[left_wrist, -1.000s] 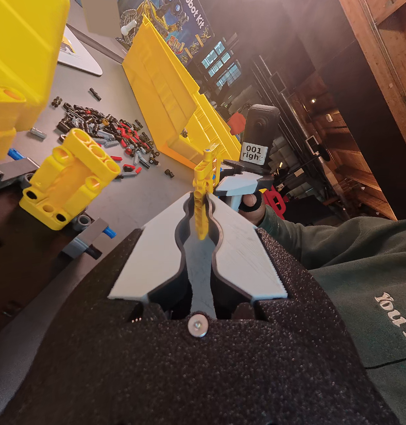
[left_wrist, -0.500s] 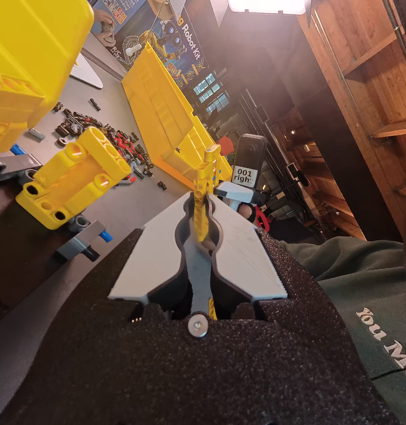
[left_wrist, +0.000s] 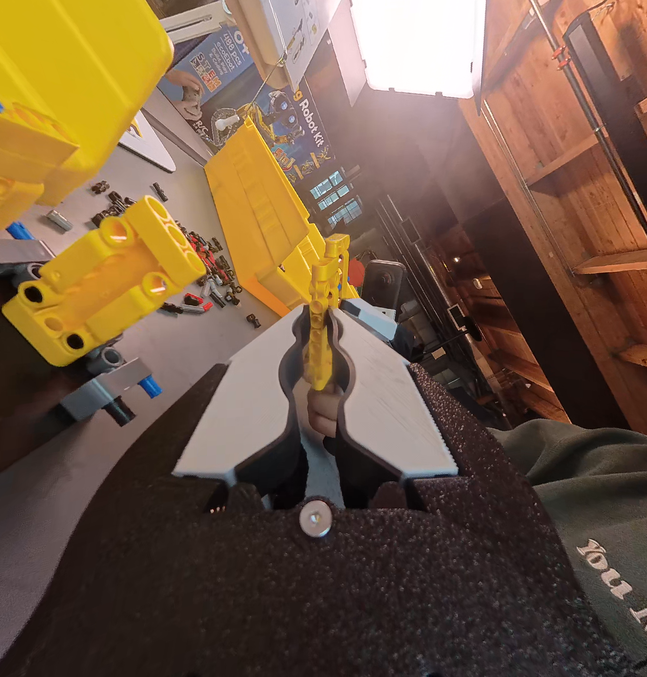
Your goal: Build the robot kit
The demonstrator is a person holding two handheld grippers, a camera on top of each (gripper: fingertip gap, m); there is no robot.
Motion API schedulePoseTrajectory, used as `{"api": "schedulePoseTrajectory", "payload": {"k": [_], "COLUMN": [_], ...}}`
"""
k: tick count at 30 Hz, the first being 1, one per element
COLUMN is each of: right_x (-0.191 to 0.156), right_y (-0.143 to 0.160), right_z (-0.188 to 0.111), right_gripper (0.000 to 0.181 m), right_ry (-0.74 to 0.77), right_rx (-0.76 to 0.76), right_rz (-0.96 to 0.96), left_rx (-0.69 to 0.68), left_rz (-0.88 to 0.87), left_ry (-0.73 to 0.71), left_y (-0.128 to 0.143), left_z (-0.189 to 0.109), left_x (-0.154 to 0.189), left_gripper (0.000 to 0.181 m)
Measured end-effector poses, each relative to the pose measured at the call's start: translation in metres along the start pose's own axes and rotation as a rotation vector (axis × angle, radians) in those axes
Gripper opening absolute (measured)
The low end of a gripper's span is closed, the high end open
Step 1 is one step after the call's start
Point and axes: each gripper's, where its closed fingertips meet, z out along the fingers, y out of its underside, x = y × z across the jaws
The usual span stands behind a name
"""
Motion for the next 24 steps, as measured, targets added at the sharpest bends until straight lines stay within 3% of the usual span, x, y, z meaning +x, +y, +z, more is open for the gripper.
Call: {"api": "schedulePoseTrajectory", "payload": {"k": [17,24], "right_x": [-0.003,-0.010], "right_y": [0.005,0.003], "right_z": [0.005,0.005], "right_gripper": [0.006,0.005], "right_ry": [0.039,0.001], "right_rx": [-0.037,-0.027], "right_rz": [-0.085,-0.083], "left_rx": [0.089,0.083], "left_rz": [-0.171,-0.107], "left_ry": [0.112,0.142], "left_y": [-0.009,-0.012], "left_z": [-0.005,-0.005], "left_x": [0.001,0.010], "left_gripper": [0.006,0.006]}}
